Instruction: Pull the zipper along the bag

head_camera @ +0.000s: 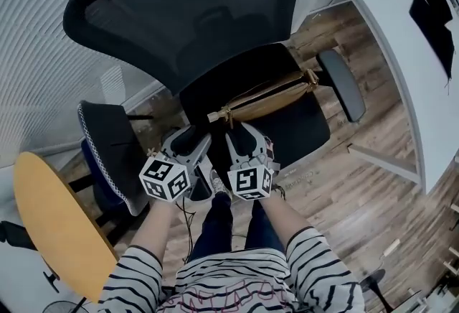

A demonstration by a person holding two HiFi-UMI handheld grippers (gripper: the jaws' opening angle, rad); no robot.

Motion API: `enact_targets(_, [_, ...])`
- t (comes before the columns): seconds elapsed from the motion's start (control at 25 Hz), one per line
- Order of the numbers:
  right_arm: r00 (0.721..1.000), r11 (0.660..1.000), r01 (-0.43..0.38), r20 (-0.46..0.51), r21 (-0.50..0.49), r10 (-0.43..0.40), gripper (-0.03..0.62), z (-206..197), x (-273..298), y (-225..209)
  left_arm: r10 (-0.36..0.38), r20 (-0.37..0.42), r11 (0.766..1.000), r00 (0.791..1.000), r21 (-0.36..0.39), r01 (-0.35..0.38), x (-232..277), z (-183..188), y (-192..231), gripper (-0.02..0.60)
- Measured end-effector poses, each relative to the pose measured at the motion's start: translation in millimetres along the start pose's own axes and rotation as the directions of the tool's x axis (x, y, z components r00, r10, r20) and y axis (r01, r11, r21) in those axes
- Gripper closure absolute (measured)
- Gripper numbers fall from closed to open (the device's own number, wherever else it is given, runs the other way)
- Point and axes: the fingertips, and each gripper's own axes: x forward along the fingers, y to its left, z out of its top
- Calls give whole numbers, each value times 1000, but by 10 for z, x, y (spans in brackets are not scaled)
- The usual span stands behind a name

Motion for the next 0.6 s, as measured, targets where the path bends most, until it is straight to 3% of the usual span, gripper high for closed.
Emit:
enact_targets(0.28, [1000, 999, 24, 10, 40, -25, 442, -6, 111, -38, -11, 1, 1000, 1000, -8, 11, 85, -22, 79, 371])
enact_targets(0.48, [1000, 999, 14, 23, 35, -15, 537, -2, 91, -50, -29, 13, 999, 999, -42, 30, 135, -6, 85, 371])
enact_targets(0.6, [999, 999, -4, 36, 43, 2, 553, 17, 35, -62, -54, 26, 996, 998, -68, 56, 169, 19, 42, 371])
